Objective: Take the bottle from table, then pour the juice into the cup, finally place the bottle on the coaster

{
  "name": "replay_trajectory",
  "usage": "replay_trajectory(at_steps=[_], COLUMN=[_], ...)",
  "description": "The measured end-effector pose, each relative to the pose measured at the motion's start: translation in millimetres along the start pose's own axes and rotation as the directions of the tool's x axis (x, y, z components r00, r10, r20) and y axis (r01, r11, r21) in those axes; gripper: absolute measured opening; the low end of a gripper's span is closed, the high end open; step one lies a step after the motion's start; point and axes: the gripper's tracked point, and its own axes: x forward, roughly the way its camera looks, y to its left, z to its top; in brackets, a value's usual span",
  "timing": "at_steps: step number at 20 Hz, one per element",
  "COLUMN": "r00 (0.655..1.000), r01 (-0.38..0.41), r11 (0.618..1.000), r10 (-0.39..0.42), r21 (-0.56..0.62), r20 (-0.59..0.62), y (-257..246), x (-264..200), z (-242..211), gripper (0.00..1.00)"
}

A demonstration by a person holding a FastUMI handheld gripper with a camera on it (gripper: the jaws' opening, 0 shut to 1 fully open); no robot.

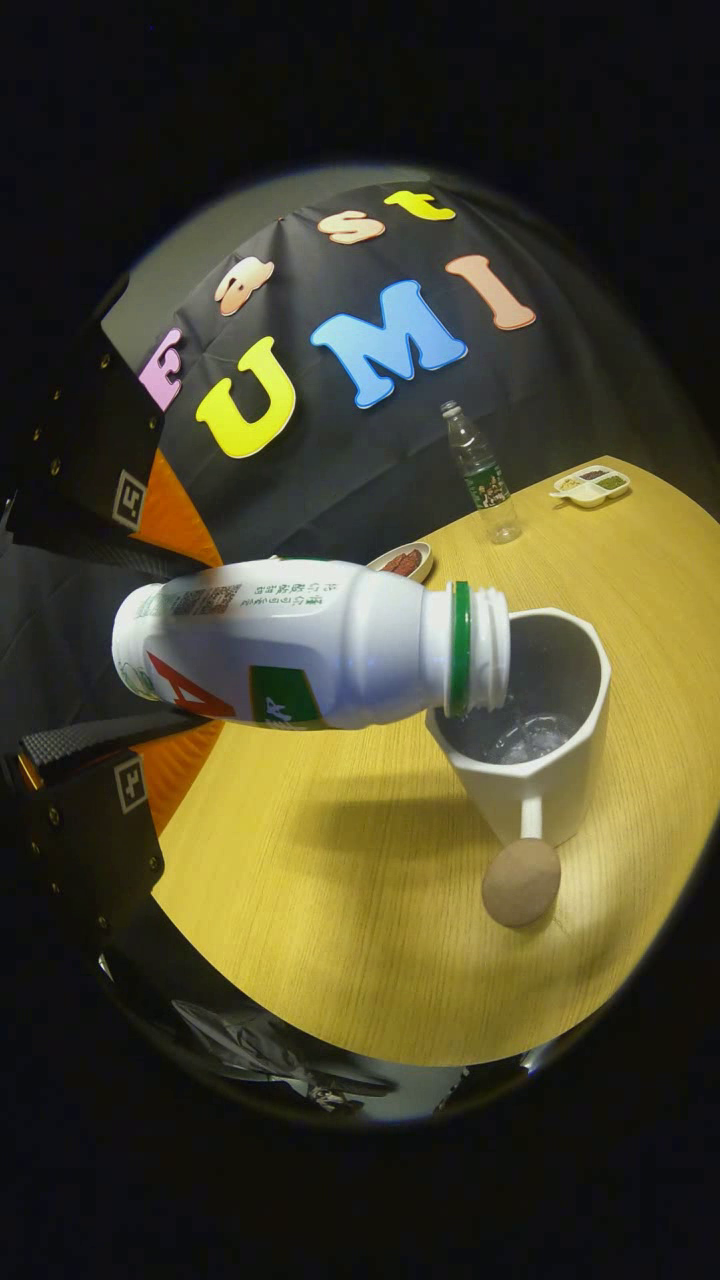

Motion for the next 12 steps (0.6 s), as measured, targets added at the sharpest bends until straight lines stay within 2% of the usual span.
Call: replay_trajectory(at_steps=[12], r00=[0.998], r01=[0.035], r11=[0.999], r10=[-0.034], r21=[0.018], r20=[-0.047], y=[-1.3], x=[-0.9], z=[-10.5], gripper=[0.67])
